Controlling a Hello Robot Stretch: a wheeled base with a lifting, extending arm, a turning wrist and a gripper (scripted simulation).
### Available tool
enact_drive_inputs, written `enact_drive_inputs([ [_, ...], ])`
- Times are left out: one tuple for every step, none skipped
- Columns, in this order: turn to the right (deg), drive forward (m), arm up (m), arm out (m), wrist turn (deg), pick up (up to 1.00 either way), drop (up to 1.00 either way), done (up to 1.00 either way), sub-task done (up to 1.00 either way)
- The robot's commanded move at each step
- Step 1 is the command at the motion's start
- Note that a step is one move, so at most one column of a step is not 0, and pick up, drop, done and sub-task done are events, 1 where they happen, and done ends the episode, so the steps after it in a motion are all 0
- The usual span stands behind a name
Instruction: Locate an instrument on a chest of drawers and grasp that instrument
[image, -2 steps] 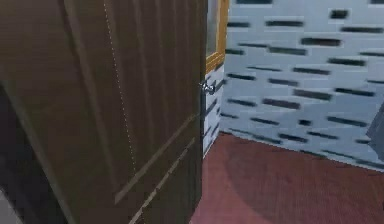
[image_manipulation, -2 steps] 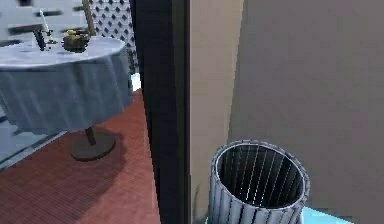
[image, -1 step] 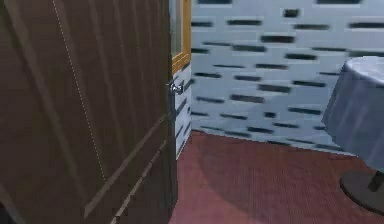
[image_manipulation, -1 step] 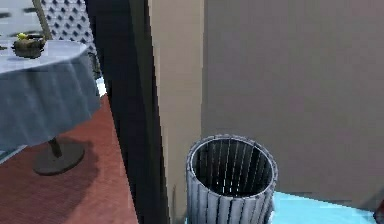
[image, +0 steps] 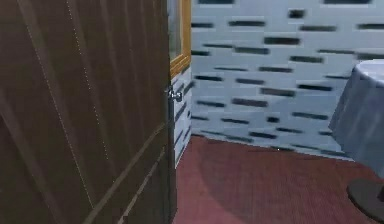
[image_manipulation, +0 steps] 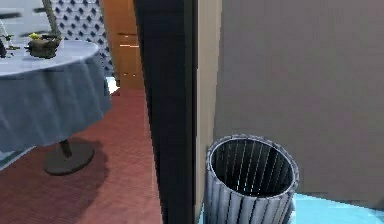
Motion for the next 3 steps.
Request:
enact_drive_inputs([
  [12.0, 0.0, 0.0, 0.0, 0.0, 0.0, 0.0, 0.0, 0.0],
  [0.0, 0.3, 0.0, 0.0, 0.0, 0.0, 0.0, 0.0, 0.0],
  [45.0, 0.0, 0.0, 0.0, 0.0, 0.0, 0.0, 0.0, 0.0],
])
